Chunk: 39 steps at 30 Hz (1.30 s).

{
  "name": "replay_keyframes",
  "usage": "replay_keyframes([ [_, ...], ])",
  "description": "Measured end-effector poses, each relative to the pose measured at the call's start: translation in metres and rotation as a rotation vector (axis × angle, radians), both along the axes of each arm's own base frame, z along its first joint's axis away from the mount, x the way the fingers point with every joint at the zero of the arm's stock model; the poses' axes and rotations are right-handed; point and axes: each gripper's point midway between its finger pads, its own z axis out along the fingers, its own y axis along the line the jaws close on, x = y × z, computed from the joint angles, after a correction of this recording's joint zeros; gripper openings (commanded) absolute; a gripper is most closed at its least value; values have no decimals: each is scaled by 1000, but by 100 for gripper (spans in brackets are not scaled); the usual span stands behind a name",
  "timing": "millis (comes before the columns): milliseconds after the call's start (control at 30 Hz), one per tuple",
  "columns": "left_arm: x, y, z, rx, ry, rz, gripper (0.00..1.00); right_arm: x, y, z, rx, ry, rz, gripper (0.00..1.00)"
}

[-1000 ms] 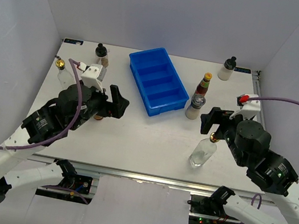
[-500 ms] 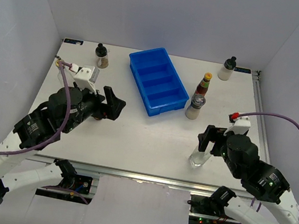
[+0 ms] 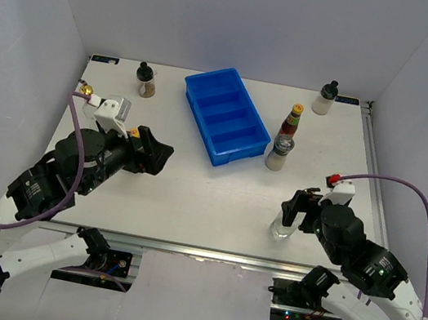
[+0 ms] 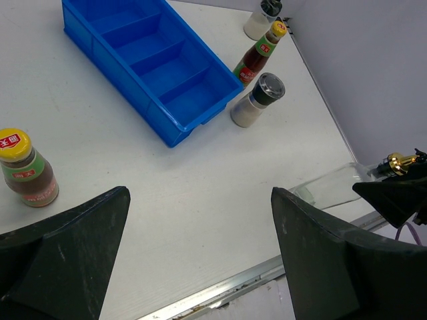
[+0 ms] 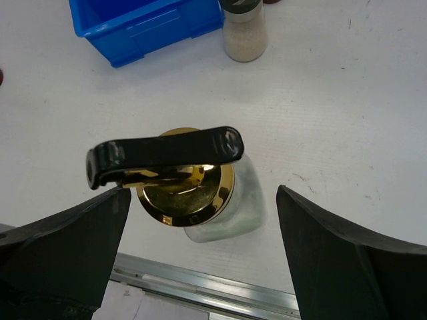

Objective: Organize the condiment bottles

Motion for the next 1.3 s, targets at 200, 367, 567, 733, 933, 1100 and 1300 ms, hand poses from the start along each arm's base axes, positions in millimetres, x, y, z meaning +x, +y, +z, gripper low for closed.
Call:
replay_keyframes([
  [200, -3, 3, 3, 1, 1, 0, 98, 1, 2, -22, -32, 30, -1, 95],
  [367, -6, 7, 11, -8, -8, 0, 98, 4, 2, -31, -49, 46, -17, 99],
  [567, -11, 11, 17, -26, -25, 0, 98, 6, 3, -33, -49, 45, -29, 86],
  [733, -13, 13, 21, -35, -33, 0, 98, 8, 1, -35, -57, 42, -44, 71],
  [933, -19, 20, 30, -56, -53, 0, 98, 12, 0, -41, -90, 51, -60, 52],
  [1100, -27, 30, 38, -85, -82, 7, 98, 14, 1, -41, -92, 46, -63, 23],
  [1300, -28, 32, 40, -94, -92, 11, 98, 17, 3, -41, -101, 37, -55, 8],
])
